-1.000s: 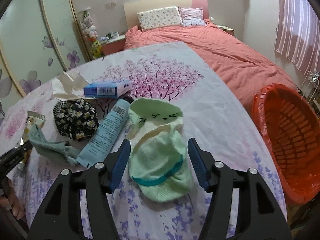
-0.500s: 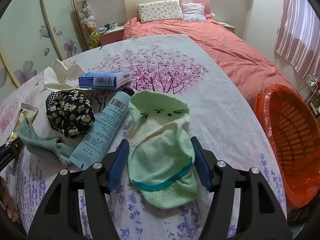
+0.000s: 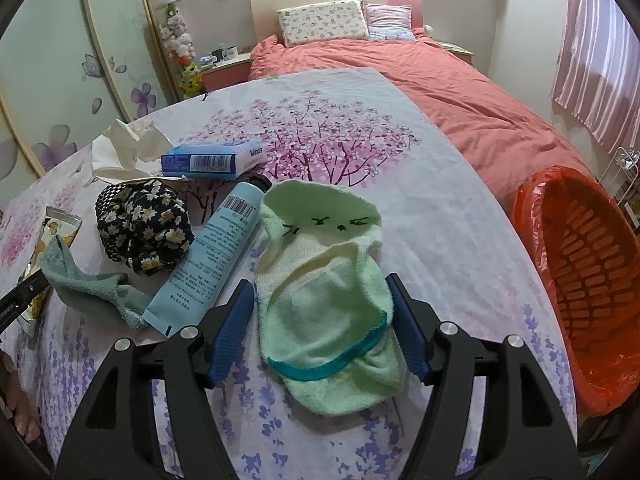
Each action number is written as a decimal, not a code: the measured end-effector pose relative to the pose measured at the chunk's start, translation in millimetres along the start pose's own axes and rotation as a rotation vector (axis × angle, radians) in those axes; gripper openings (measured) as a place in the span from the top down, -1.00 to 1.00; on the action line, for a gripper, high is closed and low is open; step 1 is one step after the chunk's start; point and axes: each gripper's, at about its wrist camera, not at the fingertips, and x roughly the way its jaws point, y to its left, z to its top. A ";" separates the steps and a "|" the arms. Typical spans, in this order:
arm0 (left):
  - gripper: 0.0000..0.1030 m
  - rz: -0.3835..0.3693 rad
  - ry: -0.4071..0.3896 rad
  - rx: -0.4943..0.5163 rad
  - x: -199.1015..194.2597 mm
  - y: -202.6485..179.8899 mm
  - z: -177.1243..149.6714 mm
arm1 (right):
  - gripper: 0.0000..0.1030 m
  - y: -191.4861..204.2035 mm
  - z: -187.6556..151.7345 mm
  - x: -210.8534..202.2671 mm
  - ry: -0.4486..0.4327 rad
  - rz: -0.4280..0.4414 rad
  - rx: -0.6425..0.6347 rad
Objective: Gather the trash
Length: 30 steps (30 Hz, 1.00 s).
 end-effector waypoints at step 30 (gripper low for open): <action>0.32 -0.047 -0.123 0.125 -79.1 -46.5 4.0 | 0.86 -40.4 -1.5 -85.6 -0.190 0.120 0.083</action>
